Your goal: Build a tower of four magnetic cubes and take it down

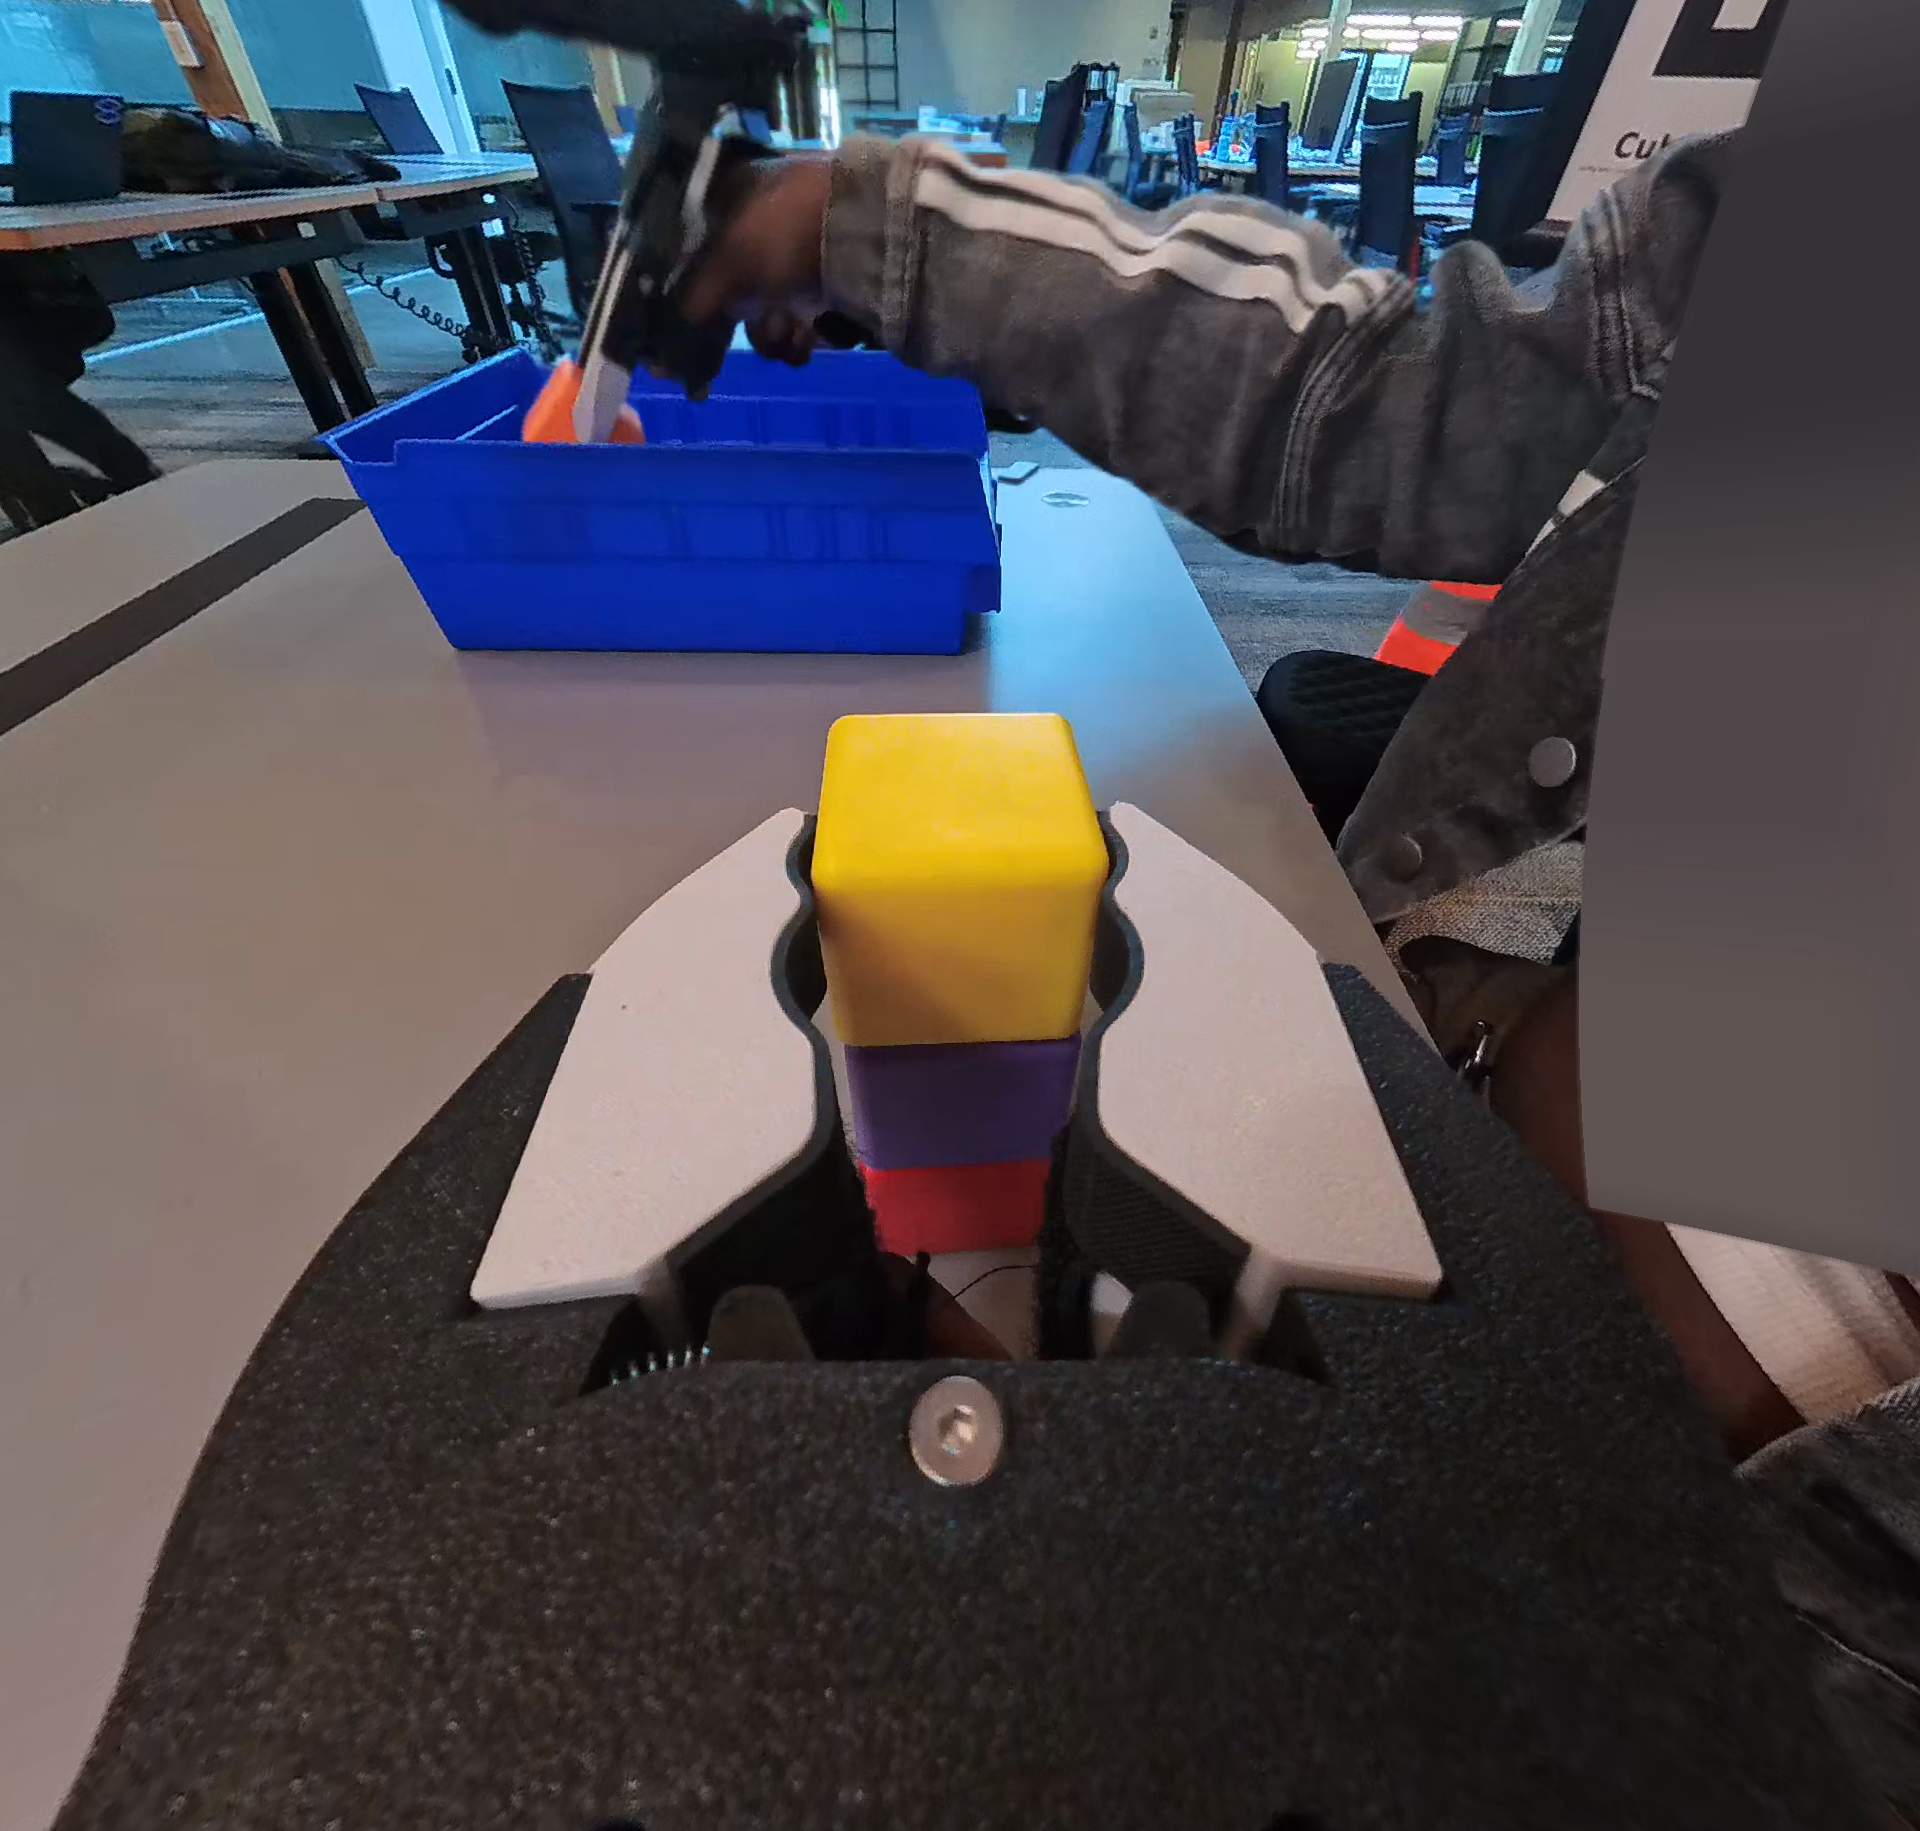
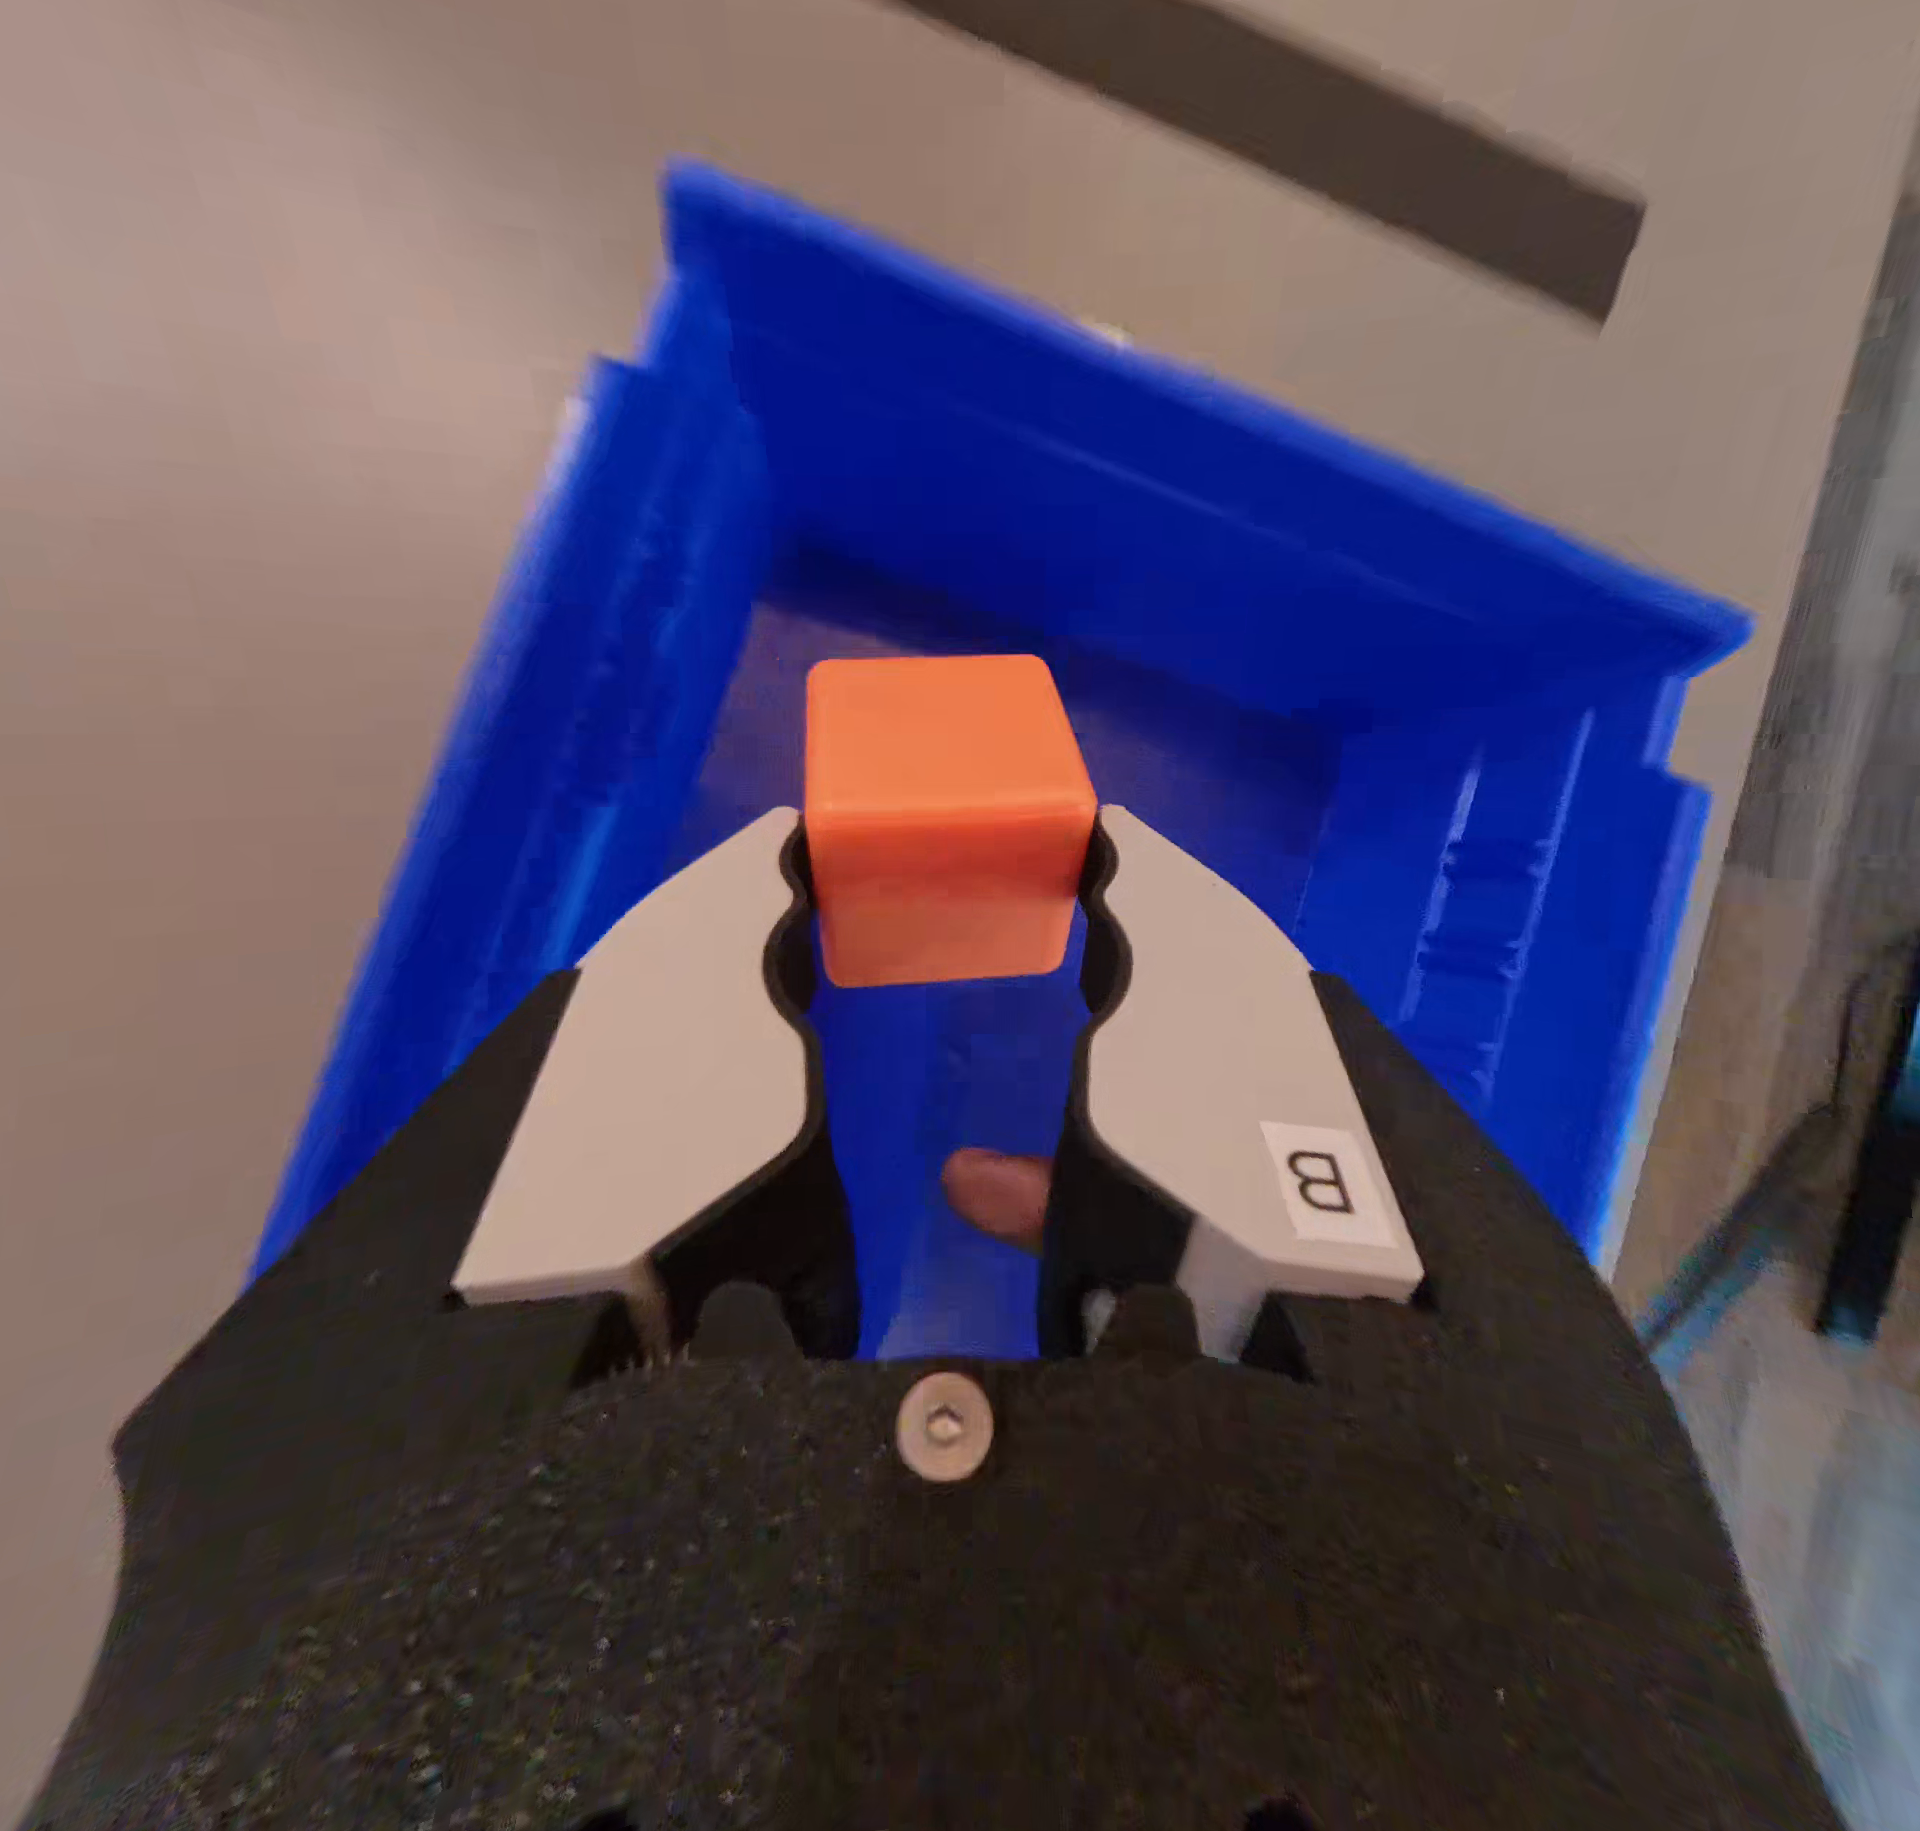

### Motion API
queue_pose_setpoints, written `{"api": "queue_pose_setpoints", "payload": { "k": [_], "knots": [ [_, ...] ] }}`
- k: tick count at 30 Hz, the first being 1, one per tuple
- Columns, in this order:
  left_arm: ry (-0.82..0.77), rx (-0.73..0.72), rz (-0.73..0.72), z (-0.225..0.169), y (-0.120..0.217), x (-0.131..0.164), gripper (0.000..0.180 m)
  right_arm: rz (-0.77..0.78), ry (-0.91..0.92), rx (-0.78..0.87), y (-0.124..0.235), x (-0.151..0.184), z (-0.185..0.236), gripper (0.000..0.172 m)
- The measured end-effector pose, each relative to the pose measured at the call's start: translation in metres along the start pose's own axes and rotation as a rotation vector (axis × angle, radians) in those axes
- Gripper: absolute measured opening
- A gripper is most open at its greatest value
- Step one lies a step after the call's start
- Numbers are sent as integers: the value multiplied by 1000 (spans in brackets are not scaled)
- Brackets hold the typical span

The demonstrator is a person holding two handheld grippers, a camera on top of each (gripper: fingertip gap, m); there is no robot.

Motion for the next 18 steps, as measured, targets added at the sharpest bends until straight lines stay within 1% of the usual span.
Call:
{"api": "queue_pose_setpoints", "payload": {
  "k": [3, 8, 18],
  "knots": [
    [-1, 3, -3, 0, 0, 0, 49, 138, 6, 11, -27, 8, 5, 49],
    [-1, 4, -4, 0, 0, 0, 49, 293, 2, 25, -43, 8, 9, 49],
    [-1, 8, -5, 0, 0, 0, 49, 443, 17, 22, -61, 6, 17, 49]
  ]
}}
Point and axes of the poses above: each gripper's, where its closed fingertips meet, y back along the fingers, x out of its underside, z = x × y across the jaws, the point moved 2 cm from there along y, back along the fingers, and after that the axes turned 15 degrees about x, right-handed, at the moved point
